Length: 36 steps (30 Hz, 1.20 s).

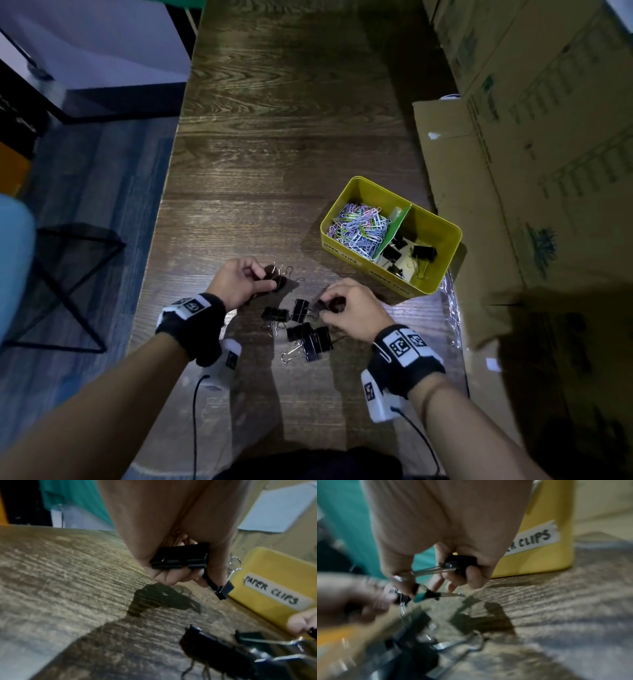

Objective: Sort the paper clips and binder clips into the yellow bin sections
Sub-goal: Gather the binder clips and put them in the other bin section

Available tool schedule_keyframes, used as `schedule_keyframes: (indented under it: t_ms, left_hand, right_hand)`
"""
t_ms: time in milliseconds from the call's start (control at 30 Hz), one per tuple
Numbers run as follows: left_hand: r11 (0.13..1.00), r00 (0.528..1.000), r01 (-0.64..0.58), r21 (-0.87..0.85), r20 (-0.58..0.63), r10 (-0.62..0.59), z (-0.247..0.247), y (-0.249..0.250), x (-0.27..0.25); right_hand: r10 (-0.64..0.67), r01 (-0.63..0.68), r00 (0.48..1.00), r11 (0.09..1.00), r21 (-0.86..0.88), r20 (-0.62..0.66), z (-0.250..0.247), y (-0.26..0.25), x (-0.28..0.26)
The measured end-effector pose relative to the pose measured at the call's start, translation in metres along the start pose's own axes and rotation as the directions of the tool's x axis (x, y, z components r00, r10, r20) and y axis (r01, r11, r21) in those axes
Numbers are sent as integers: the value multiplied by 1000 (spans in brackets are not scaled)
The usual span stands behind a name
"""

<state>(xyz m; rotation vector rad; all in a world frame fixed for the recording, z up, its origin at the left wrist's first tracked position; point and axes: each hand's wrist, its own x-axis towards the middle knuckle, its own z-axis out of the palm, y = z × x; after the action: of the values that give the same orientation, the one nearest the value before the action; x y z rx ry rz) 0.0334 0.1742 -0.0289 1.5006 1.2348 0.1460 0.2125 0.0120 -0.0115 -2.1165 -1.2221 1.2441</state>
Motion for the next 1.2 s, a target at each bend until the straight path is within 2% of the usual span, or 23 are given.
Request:
schedule_keyframes:
  t_ms: [67, 100, 167, 233, 333, 367, 433, 467, 500, 567, 600, 667, 767, 800, 900, 1000, 1133, 1200]
  left_hand:
    - [980, 1000, 30, -198, 7, -29, -4, 5, -5]
    - [952, 998, 56, -302, 37, -47, -5, 9, -8]
    - [888, 989, 124, -442, 124, -77, -4, 23, -16]
    - [838, 975, 166, -519, 215, -60, 3, 43, -24]
    - [742, 950, 210, -637, 313, 0, 25, 82, -31]
    - [719, 944, 236, -654, 330, -10, 36, 95, -33]
    - [682, 925, 301, -666, 377, -41, 61, 120, -34]
    - [676, 910, 330, -659, 413, -42, 75, 132, -35]
    - [683, 893, 354, -639, 448, -43, 88, 142, -35]
    - [719, 862, 376, -585, 506, -39, 114, 160, -32]
    - [743, 850, 375, -554, 525, -37, 125, 167, -30]
    - [792, 843, 350, -500, 537, -34, 142, 180, -26]
    - [845, 861, 297, -445, 507, -36, 154, 193, -22]
    - [860, 862, 284, -424, 506, -35, 156, 197, -21]
    - [901, 850, 261, -346, 525, -45, 158, 201, -20]
    - [939, 859, 198, -281, 511, -28, 151, 196, -20]
    - [964, 884, 73, -254, 464, 55, 117, 177, -22]
    - [975, 906, 13, -220, 416, 82, 93, 161, -22]
  right_hand:
    - [59, -56, 998, 959, 277, -1, -5, 0, -5]
    - [92, -83, 996, 893, 442, 1, -8, -2, -8]
    - [110, -75, 994, 723, 687, -7, -16, -5, -15]
    - [90, -4, 995, 533, 846, -52, -29, -11, -24]
    - [81, 118, 988, 137, 984, -130, -57, -19, -35]
    - [85, 156, 984, 46, 987, -159, -66, -19, -37]
    - [158, 214, 966, -31, 976, -207, -83, -16, -36]
    - [222, 238, 948, -13, 971, -229, -90, -14, -34]
    - [293, 249, 923, 43, 967, -251, -97, -12, -32]
    - [422, 217, 860, 205, 954, -286, -106, -6, -29]
    - [461, 181, 840, 257, 949, -285, -110, -3, -26]
    - [481, 135, 837, 280, 950, -261, -117, 2, -22]
    - [497, 81, 839, 288, 954, -221, -125, 5, -15]
    - [508, 56, 833, 317, 947, -219, -127, 4, -14]
    - [508, -7, 831, 415, 910, -226, -128, 4, -13]
    - [475, -9, 836, 510, 860, -274, -127, 4, -16]
    - [390, 49, 826, 671, 740, -408, -118, -1, -23]
    - [268, 135, 847, 727, 673, -458, -109, -12, -29]
